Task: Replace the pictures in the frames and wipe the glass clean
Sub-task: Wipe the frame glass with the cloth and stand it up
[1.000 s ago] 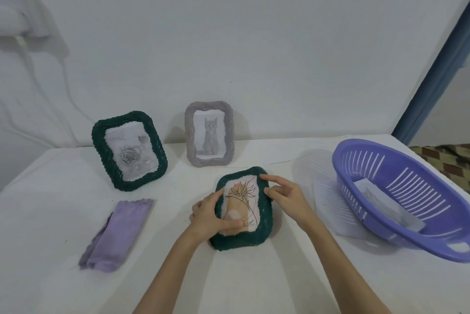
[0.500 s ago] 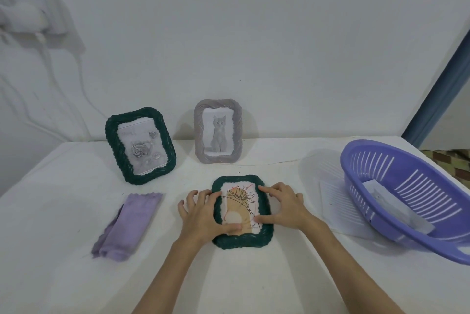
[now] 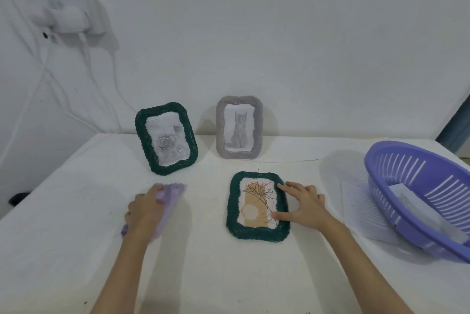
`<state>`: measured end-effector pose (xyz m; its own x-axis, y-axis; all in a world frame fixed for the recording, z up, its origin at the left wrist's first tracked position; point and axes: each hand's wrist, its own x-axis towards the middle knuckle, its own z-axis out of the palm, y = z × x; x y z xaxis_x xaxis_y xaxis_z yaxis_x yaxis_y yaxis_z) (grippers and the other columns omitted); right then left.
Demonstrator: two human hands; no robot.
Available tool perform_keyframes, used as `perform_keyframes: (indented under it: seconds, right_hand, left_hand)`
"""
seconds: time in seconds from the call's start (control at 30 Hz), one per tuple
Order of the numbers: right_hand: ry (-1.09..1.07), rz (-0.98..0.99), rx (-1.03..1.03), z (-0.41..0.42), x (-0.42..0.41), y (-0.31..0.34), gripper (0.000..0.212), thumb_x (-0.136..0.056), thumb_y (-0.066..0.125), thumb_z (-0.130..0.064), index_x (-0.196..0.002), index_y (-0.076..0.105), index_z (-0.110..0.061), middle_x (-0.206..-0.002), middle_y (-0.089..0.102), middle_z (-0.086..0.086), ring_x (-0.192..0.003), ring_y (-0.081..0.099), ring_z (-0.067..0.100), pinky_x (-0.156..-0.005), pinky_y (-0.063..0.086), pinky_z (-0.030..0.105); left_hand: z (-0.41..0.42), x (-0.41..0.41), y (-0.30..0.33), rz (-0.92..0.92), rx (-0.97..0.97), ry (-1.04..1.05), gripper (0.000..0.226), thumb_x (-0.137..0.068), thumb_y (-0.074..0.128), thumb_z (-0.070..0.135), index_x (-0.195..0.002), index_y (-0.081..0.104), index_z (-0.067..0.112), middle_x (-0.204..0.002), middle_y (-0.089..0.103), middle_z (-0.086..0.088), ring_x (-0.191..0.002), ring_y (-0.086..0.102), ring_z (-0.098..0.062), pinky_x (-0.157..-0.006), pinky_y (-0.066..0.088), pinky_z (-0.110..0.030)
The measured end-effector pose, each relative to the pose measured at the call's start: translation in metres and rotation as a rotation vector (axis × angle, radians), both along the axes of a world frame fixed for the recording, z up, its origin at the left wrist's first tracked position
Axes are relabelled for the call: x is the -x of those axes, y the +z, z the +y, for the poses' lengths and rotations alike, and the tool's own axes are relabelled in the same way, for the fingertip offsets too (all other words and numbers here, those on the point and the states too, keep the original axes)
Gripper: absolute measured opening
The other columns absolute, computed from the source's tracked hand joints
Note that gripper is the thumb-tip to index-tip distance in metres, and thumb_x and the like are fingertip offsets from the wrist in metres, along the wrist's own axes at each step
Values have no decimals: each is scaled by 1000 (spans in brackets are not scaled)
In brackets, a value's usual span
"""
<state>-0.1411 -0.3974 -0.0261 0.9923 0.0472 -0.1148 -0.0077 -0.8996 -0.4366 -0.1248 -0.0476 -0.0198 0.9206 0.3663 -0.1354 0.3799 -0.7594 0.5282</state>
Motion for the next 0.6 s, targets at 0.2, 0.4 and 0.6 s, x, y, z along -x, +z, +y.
perform_keyframes:
  seconds: [0.2, 0.4, 0.6]
  right_hand:
    - [-102, -243, -292, 24, 6, 14, 61, -79, 64, -49, -133, 37, -41, -118, 56, -5, -106, 41, 15, -93, 32, 36]
    - [-13, -78, -953, 99, 22, 33, 32, -89, 58, -26, -118, 53, -38, -98, 66, 18, -81, 61, 19, -73, 48, 18]
    - [-134, -42, -1142, 93, 27, 37, 37, -84, 65, -22, -120, 56, -25, -102, 69, 8, -94, 67, 18, -72, 57, 31]
  left_hand:
    - [-14, 11, 3, -350, 378, -104, 36, -83, 48, -7, -96, 67, 22, -107, 65, -11, -98, 58, -27, -85, 43, -30]
    - [-75, 24, 25, -411, 900, -251, 25, -81, 64, 3, -98, 65, 22, -107, 66, 3, -104, 60, -17, -86, 52, -28]
    - [-119, 24, 27, -438, 891, -332, 33, -79, 70, 12, -107, 62, 27, -93, 71, 2, -81, 66, -4, -69, 53, -15]
